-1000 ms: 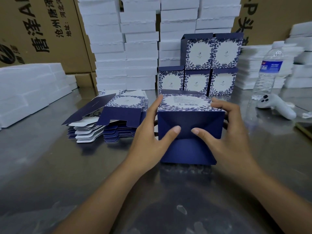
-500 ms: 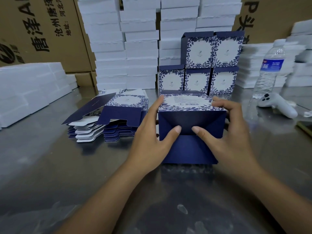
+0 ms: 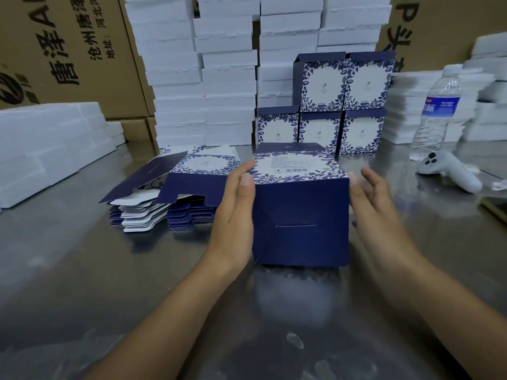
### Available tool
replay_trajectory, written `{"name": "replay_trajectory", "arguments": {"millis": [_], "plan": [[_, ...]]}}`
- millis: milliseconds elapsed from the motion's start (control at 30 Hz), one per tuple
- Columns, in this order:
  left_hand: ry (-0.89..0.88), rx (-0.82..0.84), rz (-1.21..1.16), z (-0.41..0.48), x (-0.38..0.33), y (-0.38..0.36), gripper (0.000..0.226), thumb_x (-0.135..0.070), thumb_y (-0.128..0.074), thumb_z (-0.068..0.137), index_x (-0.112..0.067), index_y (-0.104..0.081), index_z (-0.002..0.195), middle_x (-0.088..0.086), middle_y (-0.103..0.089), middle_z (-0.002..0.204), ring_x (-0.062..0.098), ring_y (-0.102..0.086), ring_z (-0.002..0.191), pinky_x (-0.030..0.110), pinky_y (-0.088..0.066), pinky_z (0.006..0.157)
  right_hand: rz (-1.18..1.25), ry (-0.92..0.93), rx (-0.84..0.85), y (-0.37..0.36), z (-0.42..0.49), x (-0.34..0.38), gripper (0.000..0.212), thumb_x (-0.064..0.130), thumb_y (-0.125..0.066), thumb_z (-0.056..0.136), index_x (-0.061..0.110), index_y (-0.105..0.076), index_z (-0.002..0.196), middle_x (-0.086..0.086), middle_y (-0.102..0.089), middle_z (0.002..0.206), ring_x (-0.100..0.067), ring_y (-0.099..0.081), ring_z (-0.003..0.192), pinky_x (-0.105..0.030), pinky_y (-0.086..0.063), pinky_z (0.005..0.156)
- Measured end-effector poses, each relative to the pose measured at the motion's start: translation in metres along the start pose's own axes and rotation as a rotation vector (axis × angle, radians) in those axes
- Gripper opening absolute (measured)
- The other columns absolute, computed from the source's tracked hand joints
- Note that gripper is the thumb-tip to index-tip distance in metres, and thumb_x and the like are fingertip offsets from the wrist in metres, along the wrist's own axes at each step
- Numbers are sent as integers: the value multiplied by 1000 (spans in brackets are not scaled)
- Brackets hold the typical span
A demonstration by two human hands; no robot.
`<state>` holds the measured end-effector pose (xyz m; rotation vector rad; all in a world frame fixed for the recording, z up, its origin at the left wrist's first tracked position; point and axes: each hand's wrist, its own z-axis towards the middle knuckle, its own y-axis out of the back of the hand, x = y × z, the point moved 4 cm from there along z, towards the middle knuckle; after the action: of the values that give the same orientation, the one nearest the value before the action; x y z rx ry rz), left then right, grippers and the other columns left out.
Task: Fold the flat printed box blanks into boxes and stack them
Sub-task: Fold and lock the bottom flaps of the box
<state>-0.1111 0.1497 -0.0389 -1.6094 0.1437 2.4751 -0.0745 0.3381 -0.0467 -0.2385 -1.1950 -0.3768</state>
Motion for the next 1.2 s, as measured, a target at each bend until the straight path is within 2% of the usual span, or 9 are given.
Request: {"name": "replay_trajectory", "arguments": {"millis": [133, 267, 333, 433, 533, 667, 800, 967, 1200], "plan": [[-51, 2, -68, 2, -4, 0, 39, -30, -36, 83, -47, -53, 113, -24, -57, 124, 10, -50, 122, 36, -37, 104, -37, -194, 92, 1, 2, -10, 138, 101, -47, 26, 32, -32, 144, 7, -49, 140, -16, -47, 128, -46, -35, 109], [-77, 24, 7, 7, -2, 5, 52, -18, -38, 82, -40, -48, 128, -35, -56, 119, -10, -50, 115, 17, -40, 98, 41, 34, 90, -3, -2, 5, 115, 63, -68, 56, 21, -17, 150, 18, -53, 124, 19, -56, 97, -1, -44, 81], [-64, 19, 60, 7, 2, 7, 44, -17, -45, 94, -37, -48, 132, -38, -56, 116, -15, -50, 112, 10, -39, 95, 28, 106, 121, -4, -7, 8, 125, 52, -85, 52, 34, -6, 148, 13, -42, 141, 10, -50, 117, -14, -44, 96], [7, 88, 104, 5, 7, 7, 55, -63, -44, 88, -40, -43, 138, -35, -49, 130, -16, -42, 122, 17, -34, 107, -162, 244, 113, -6, -13, 19, 127, 52, -89, 44, 65, 2, 130, 12, -18, 155, -2, -26, 139, -40, -30, 114], [81, 163, 90, 5, 12, 5, 98, -95, -41, 56, -46, -35, 142, -35, -42, 138, -12, -35, 130, 31, -26, 115, -340, 358, 85, -8, -17, 22, 128, 62, -78, 41, 64, 12, 131, 29, -9, 149, 10, -10, 138, -20, -18, 115], [146, 216, 12, 4, 15, 1, 103, -96, -46, 53, -45, -36, 142, -23, -39, 146, 6, -34, 138, 42, -24, 116, -418, 376, 45, -9, -20, 22, 119, 65, -70, 45, 58, 7, 136, 39, -12, 124, 37, -11, 112, 13, -11, 85], [151, 184, 0, 4, 13, 2, 73, -97, -42, 52, -58, -59, 112, -37, -57, 118, 15, -40, 135, 33, -38, 103, -425, 395, 30, -8, -22, 26, 90, 69, -57, 61, 66, -3, 133, 36, -23, 118, 29, -27, 111, 10, -21, 84], [37, 157, 7, 5, 9, 4, 114, -96, -50, 46, -47, -21, 146, -23, -29, 151, -3, -30, 137, 34, -27, 115, -557, 532, -46, -12, -25, 30, 67, 47, -59, 83, 32, -29, 141, 3, -24, 133, 14, -22, 122, 6, -10, 97], [-440, -2, 288, -6, -17, 0, 72, -45, -59, 87, -66, -9, 135, -26, -26, 148, -3, -37, 133, 19, -39, 102, -549, 649, -118, -12, -28, 40, 67, 44, -60, 82, 35, -29, 141, 5, -29, 123, 18, -28, 115, 1, -20, 98]]}}
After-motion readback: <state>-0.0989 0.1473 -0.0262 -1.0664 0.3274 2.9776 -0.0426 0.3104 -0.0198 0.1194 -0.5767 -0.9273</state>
